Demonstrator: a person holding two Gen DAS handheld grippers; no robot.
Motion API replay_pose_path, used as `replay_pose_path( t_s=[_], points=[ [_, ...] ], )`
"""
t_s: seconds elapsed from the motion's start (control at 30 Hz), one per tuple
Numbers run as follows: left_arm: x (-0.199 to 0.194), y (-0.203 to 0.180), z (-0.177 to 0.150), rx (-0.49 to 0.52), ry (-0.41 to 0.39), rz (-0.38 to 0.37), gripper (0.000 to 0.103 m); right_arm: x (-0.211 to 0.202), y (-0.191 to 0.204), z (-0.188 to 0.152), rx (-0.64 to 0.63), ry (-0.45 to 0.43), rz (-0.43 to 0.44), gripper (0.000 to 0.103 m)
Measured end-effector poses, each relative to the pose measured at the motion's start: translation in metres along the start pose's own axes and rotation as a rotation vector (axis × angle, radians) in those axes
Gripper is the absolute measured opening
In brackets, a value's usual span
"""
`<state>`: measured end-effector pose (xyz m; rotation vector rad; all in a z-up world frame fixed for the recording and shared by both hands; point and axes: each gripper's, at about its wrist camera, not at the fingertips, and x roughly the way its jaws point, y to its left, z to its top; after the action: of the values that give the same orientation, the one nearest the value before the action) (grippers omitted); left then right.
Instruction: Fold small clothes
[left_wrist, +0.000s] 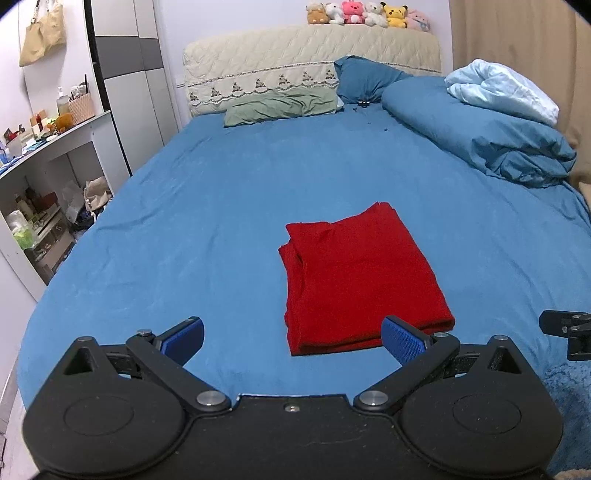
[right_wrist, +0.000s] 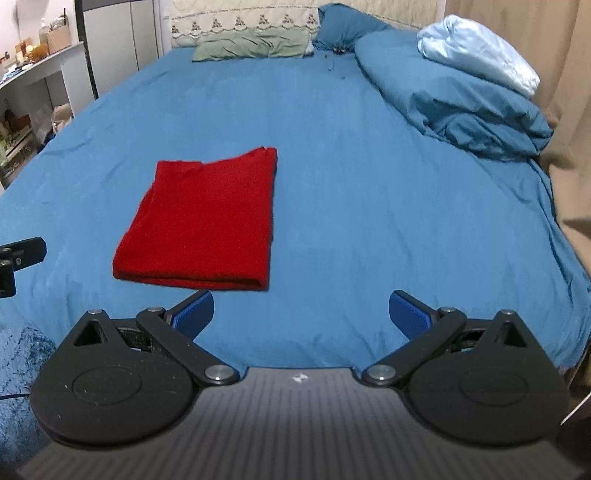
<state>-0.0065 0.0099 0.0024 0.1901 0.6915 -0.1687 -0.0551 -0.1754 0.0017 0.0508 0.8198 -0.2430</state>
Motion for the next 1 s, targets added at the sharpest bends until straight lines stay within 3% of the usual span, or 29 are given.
replay_pose_path(
  t_s=[1.0],
  points=[
    [-0.012,0.005,-0.006,-0.018,-0.045,-0.008,0.103,-0.006,0.007,-0.005,0.021,0.01,0.008,0.103]
  ],
)
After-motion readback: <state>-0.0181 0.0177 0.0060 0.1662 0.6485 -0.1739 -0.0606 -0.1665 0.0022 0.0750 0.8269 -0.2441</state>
